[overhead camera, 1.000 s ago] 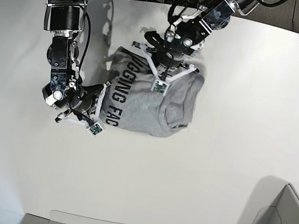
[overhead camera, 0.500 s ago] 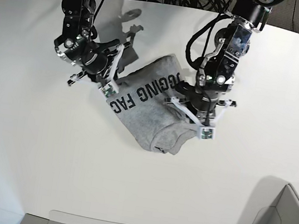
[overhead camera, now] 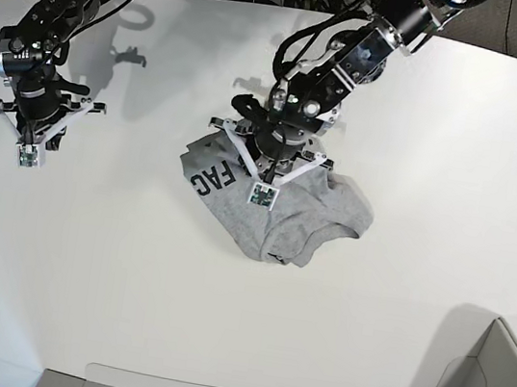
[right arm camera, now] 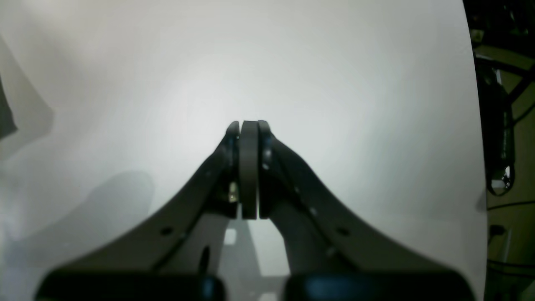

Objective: Fold the T-shirt properly
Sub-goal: 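Drag the folded bundle across the table with the left gripper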

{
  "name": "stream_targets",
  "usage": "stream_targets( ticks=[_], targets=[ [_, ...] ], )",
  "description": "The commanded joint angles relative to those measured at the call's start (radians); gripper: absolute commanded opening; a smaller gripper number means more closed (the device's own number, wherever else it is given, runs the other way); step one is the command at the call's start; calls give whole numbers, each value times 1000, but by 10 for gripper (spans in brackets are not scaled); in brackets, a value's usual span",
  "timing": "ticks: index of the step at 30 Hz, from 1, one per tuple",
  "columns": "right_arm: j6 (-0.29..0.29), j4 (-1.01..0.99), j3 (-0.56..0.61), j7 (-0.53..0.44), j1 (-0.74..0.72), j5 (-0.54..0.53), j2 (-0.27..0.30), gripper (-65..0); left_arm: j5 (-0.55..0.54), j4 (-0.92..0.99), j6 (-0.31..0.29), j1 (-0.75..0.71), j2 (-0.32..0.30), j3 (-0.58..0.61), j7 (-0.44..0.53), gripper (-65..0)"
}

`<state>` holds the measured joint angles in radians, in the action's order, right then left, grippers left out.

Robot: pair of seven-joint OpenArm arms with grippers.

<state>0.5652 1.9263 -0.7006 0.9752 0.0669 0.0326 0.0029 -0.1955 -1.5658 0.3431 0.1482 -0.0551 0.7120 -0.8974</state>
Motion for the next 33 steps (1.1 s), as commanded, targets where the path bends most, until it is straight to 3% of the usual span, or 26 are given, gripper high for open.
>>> stream_targets(
  ticks=[1,6,20,26,33],
  targets=[
    [-1,17,-4,-19,1,-26,10,-650,6,35,-2,18,21,7,14,-650],
    [-1,14,-6,-19,55,-118,41,-650,6,224,-3,43,25,8,14,-650],
    [-1,11,0,-19,43,-119,35,-650,1,232,-3,20,-421,4,-1,-650],
    [-1,12,0,-19,43,-121,35,-650,4,230,-5,-6,-533,4,11,-650],
    [0,14,0,-3,49,-122,35,-650,6,227,-5,-11,-608,10,13,-650]
  ],
)
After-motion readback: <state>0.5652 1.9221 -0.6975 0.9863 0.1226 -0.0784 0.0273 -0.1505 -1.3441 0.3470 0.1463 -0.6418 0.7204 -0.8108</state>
